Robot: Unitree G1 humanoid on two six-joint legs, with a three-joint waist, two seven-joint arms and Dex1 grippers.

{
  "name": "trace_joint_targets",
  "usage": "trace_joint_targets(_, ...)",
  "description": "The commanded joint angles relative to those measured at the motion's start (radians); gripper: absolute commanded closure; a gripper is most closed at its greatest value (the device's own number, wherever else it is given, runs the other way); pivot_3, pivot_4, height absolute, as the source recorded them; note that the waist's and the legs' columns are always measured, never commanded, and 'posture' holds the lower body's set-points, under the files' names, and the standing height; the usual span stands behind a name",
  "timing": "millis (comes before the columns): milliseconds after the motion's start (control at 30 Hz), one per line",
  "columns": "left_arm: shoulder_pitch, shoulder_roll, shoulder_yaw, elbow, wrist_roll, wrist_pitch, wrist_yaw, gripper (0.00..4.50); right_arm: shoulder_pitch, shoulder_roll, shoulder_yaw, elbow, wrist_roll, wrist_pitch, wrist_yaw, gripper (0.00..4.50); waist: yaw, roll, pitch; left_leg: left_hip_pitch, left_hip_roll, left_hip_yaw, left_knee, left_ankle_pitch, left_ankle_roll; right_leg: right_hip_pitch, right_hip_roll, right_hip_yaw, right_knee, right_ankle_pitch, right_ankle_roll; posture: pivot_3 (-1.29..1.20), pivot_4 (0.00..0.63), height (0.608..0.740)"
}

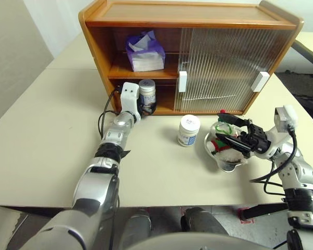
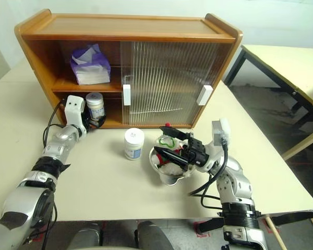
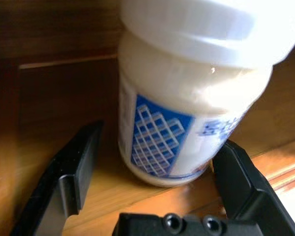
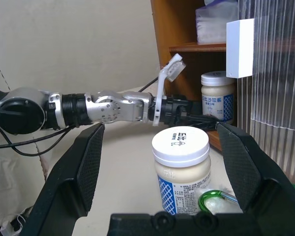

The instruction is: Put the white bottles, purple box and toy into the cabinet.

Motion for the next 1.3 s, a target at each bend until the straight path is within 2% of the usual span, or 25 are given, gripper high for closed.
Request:
trace_joint_targets(33,0.045,0.034,0.021,-0.08,-0.002,0.056,0.033,1.3,-0.01,0.005,0.011,0.018,-0.002,-0.01,0.008,0.0,-0.002,0.0,0.0,0.0,0.0,0.0,0.0,0.0,0.0,0.0,0.0,0.0,0.0,0.0,0.0,-0.1,0.031,0.74)
trace_joint_targets(67,0.05,0.038,0.024,-0.095,-0.003,0.067,0.037,1.41,-0.012,0.006,0.012,0.02,-0.003,-0.011,0.008,0.0,-0.001,0.0,0.0,0.0,0.0,0.0,0.0,0.0,0.001,0.0,0.0,0.0,0.0,0.0,0.0,-0.09,0.029,0.74)
trace_joint_targets(400,0.108,0.061,0.024,-0.219,-0.02,0.162,0.026,1.41,-0.03,0.018,0.023,0.048,-0.013,-0.023,0.018,0.0,0.007,0.0,0.0,0.002,0.0,0.0,0.0,-0.001,0.002,0.001,0.0,0.0,0.001,0.004,-0.007,-0.08,0.027,0.74)
trace_joint_targets(533,0.114,0.061,0.025,-0.236,-0.033,0.172,0.013,0.07,-0.029,0.022,0.026,0.052,-0.015,-0.026,0.022,0.0,0.012,0.0,0.0,0.002,0.0,0.0,0.001,-0.001,0.001,0.002,0.0,0.0,0.001,0.006,-0.01,-0.08,0.026,0.74)
trace_joint_targets(567,0.114,0.062,0.025,-0.244,-0.037,0.174,0.008,0.03,-0.029,0.021,0.026,0.053,-0.015,-0.027,0.023,0.0,0.011,0.0,0.0,0.002,0.0,0.0,0.001,-0.001,0.001,0.002,0.0,0.0,0.001,0.006,-0.011,-0.08,0.026,0.74)
trace_joint_targets(1300,-0.015,0.009,-0.017,-0.026,-0.041,0.037,-0.068,0.03,-0.015,0.011,0.027,0.064,-0.017,-0.049,0.033,0.0,0.031,0.0,0.0,0.003,0.0,-0.001,0.004,-0.001,0.002,0.004,0.0,0.0,0.003,0.008,-0.011,-0.11,0.015,0.74)
